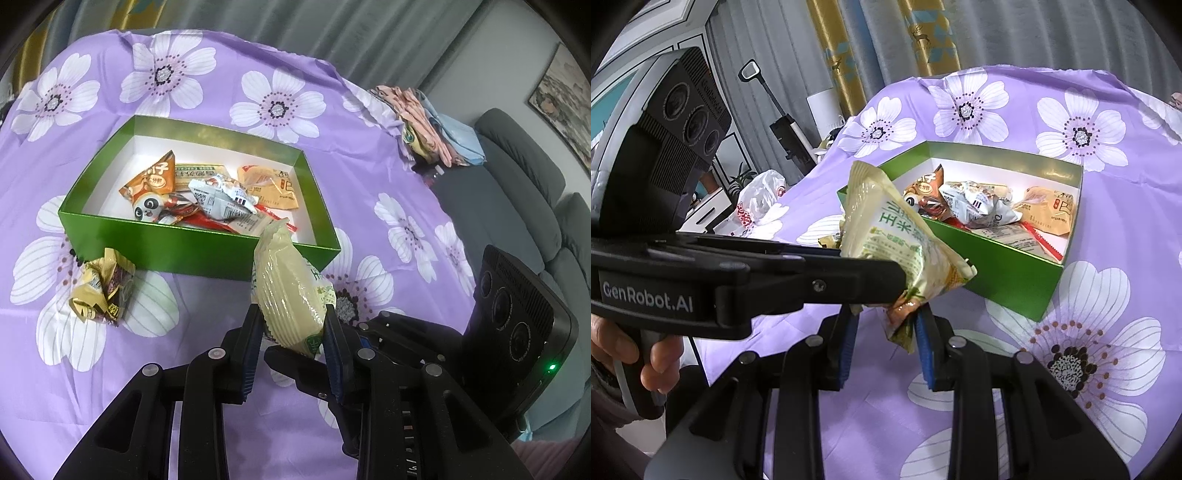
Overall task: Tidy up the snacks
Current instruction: 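Carry the rice-cracker packet over the green box with the right gripper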
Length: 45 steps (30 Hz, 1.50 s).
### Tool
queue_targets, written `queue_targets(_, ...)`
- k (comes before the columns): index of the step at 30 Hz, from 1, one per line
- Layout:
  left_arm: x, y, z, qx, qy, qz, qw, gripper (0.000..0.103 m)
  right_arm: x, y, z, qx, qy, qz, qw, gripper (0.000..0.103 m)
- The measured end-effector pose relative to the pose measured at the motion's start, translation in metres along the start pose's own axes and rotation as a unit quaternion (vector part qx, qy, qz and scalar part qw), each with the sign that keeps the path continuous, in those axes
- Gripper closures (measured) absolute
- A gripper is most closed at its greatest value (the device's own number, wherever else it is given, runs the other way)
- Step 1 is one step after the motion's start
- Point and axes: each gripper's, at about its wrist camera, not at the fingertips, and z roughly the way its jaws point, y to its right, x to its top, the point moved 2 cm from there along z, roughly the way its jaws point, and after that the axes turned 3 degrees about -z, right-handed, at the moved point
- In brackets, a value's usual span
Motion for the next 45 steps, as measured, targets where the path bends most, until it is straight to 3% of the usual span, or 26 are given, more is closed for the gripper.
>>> queue_targets(45,0.031,-0.004,-0.013,0.004,0.039,0.018,0.9991,0.073,0.034,0.001,0.007,-0.008,0.034,-0.026,0.999,0.073)
